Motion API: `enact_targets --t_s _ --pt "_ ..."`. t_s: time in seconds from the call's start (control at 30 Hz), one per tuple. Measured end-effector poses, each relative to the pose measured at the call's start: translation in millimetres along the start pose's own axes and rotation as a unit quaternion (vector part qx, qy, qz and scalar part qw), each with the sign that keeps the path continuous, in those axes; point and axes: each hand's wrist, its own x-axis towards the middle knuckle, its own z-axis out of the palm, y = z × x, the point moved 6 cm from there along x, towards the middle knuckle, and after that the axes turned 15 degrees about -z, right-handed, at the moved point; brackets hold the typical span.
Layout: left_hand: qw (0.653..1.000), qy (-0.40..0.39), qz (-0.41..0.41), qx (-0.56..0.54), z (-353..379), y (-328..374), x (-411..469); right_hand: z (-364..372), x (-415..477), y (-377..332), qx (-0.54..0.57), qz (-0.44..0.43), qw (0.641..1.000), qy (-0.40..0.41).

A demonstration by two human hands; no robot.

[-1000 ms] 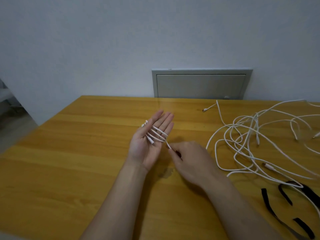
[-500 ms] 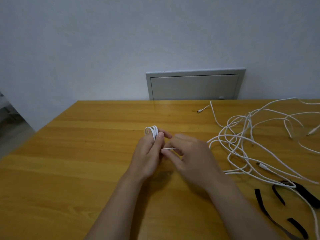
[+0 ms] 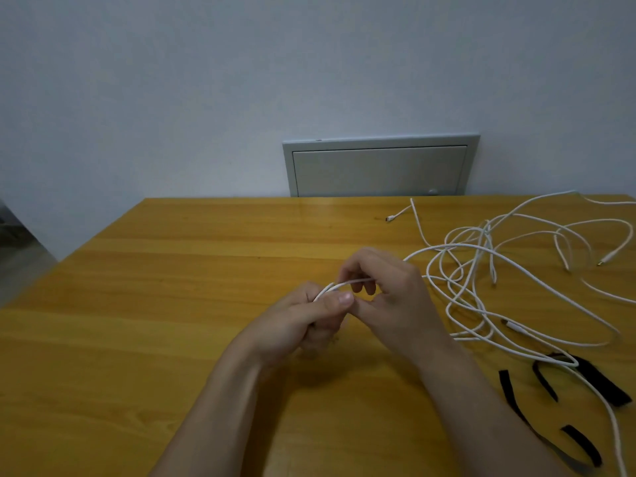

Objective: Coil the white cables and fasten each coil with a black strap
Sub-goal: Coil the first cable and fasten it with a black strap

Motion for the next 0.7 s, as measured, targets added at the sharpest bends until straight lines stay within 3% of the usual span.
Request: enact_targets --t_s 0.17,0.33,0.5,0.7 --pt "0.993 -0.091 -0.008 -0.073 7.2 2.2 -4.6 -1.6 0.8 4.7 0.043 0.036 0.998 0.034" --pt "0.964 -0.186 0.026 -0.188 11.9 13.4 -10.1 2.7 -6.1 15.6 0.085 0.093 0.991 0.035" --pt "0.879 -0.242 0.1 -0.399 -4.3 23.8 -4.6 25.9 -14.0 19.7 0.076 0.129 0.988 -0.031" --pt "0.797 -0.169 0.175 -0.553 -41.7 15.3 0.4 40.6 -20.6 19.3 0.015 0.129 0.986 -0.105"
